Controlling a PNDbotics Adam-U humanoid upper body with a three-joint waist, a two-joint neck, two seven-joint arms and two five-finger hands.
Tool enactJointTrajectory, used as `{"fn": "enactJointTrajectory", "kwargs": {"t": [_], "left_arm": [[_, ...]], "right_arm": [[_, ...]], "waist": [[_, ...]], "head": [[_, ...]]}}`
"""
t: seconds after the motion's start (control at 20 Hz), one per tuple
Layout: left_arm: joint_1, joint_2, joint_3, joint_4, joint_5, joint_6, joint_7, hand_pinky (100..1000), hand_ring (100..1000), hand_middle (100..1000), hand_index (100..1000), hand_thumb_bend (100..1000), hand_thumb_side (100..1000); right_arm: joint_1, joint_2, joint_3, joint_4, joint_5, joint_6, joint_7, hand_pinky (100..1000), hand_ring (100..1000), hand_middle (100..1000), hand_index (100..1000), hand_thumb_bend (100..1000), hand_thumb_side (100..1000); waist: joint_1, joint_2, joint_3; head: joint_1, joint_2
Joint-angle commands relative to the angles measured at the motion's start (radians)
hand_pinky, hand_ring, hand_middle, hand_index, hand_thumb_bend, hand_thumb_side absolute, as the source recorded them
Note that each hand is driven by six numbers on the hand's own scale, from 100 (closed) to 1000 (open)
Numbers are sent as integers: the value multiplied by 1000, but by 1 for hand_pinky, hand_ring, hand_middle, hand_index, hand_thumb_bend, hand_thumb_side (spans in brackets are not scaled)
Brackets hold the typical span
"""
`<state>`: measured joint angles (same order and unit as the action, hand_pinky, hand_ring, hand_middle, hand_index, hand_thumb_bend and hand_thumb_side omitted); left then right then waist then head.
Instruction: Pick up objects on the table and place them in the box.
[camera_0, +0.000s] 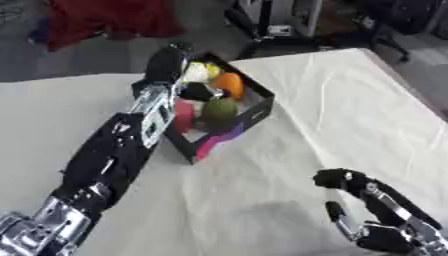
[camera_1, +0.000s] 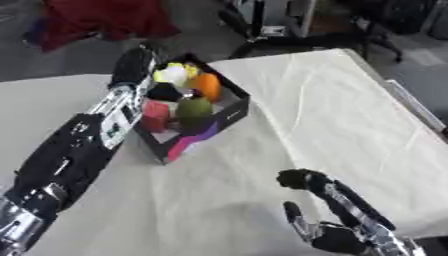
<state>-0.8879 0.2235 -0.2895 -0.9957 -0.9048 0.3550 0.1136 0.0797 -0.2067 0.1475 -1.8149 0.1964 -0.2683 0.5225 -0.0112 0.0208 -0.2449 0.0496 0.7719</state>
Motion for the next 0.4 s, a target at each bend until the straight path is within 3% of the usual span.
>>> {"fn": "enactJointTrajectory", "kwargs": {"t": [0.05,0.2,0.4], "left_arm": [[10,112,28,-170,98,16,11,678,679,750,835,1000,686],[94,221,64,-371,213,45,37,671,672,746,829,1000,683],[270,325,151,-622,352,77,79,650,648,724,814,1000,691]], "right_arm": [[-7,-8,-10,-8,-1,1,-7,869,827,787,869,100,353],[-7,-9,-14,-9,1,1,-12,869,827,787,869,100,358],[-8,-10,-18,-10,2,1,-17,869,827,787,870,100,364]], "waist": [[-11,-24,8],[-7,-24,18],[-4,-22,30]], "head": [[-6,-2],[-4,-2],[0,-2]]}}
